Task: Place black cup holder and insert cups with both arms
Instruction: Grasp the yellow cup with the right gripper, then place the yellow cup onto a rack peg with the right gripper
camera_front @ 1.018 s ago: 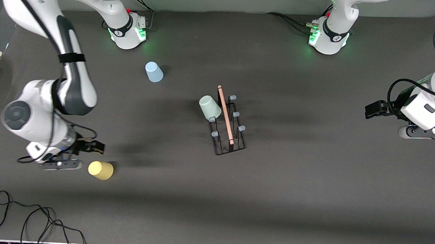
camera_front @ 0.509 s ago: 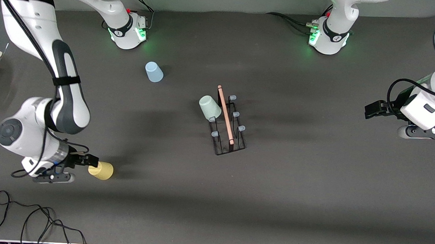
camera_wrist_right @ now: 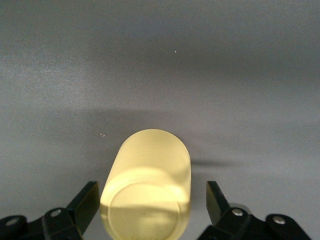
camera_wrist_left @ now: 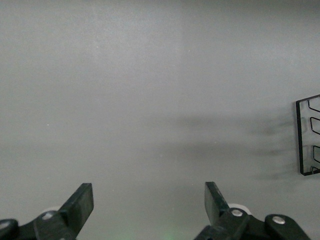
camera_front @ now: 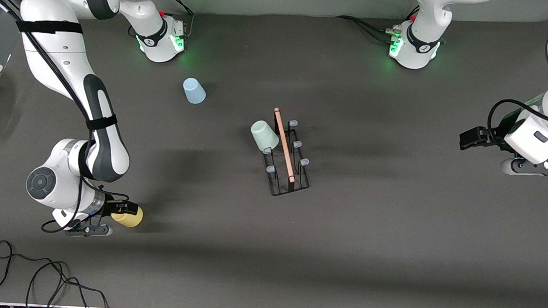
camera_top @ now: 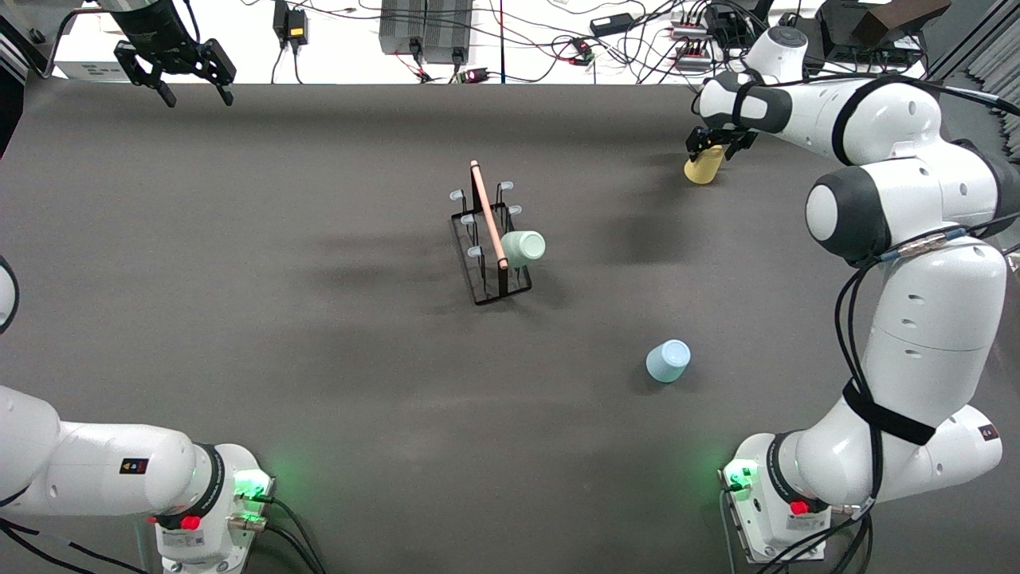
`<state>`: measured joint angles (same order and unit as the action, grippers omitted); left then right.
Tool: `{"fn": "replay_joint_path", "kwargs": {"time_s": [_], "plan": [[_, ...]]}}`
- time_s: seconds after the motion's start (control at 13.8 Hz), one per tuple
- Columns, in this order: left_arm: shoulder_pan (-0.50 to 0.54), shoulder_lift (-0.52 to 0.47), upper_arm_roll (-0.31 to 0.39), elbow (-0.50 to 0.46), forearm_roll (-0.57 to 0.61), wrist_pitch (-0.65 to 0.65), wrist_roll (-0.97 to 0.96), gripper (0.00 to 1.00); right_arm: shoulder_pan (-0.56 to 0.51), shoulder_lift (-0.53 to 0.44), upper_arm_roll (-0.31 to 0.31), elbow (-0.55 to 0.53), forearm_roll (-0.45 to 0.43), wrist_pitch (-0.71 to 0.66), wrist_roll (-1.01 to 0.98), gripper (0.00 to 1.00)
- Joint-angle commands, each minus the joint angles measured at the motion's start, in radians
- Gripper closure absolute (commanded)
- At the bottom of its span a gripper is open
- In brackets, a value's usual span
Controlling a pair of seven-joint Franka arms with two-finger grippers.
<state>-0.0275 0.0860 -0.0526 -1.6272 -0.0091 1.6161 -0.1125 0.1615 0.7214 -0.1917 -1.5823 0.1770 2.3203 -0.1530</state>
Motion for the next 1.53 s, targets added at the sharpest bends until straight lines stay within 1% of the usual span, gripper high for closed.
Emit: {"fn": "replay_joint_path", "kwargs": {"time_s": [0.0,0.07,0.15,0.22,0.29,0.36,0.44,0.58,0.73,0.87,1.02,1.24,1.45], "plan": [[0.004,-0.022,-0.003,-0.011,0.0,-0.005,0.007,0.01,0.006,-0.002,-0.002,0.03,0.021,0.002,-0.005,0.68],[0.004,-0.022,-0.003,-0.011,0.0,-0.005,0.007,0.01,0.009,-0.014,-0.002,0.034,0.013,0.002,-0.007,0.71],[0.004,-0.02,-0.003,-0.011,0.0,-0.005,0.007,0.01,0.012,-0.028,-0.003,0.044,0.007,-0.007,-0.01,0.71],[0.004,-0.02,-0.003,-0.01,0.0,-0.005,0.007,0.01,0.013,-0.061,-0.003,0.05,0.006,-0.048,-0.013,0.71],[0.004,-0.02,-0.004,-0.008,0.0,-0.005,0.007,0.01,0.032,-0.106,-0.006,0.062,-0.004,-0.12,-0.007,0.71],[0.004,-0.02,-0.003,-0.008,0.0,-0.007,0.007,0.01,0.068,-0.164,-0.011,0.071,-0.037,-0.218,0.009,0.71],[0.004,-0.02,-0.003,-0.007,0.0,-0.007,0.007,0.01,0.097,-0.234,-0.009,0.073,-0.065,-0.307,0.083,0.71],[0.004,-0.02,-0.003,-0.007,0.0,-0.005,0.007,0.01,0.194,-0.319,-0.008,0.071,-0.076,-0.439,0.247,0.71],[0.004,-0.02,-0.003,-0.007,0.0,-0.007,0.007,0.01,0.315,-0.338,-0.008,0.08,-0.077,-0.452,0.428,0.71],[0.004,-0.02,-0.004,-0.007,0.0,-0.007,0.007,0.01,0.439,-0.297,-0.006,0.148,-0.079,-0.452,0.627,0.71],[0.004,-0.02,-0.004,-0.007,0.0,-0.005,0.007,0.01,0.541,-0.208,-0.006,0.253,-0.077,-0.452,0.798,0.71],[0.004,-0.02,-0.003,-0.007,0.0,-0.007,0.007,0.01,0.615,-0.082,-0.005,0.385,-0.077,-0.45,0.969,0.71],[0.004,-0.02,-0.003,-0.007,0.0,-0.007,0.007,0.01,0.641,0.018,-0.003,0.487,-0.077,-0.437,1.033,0.71]]}}
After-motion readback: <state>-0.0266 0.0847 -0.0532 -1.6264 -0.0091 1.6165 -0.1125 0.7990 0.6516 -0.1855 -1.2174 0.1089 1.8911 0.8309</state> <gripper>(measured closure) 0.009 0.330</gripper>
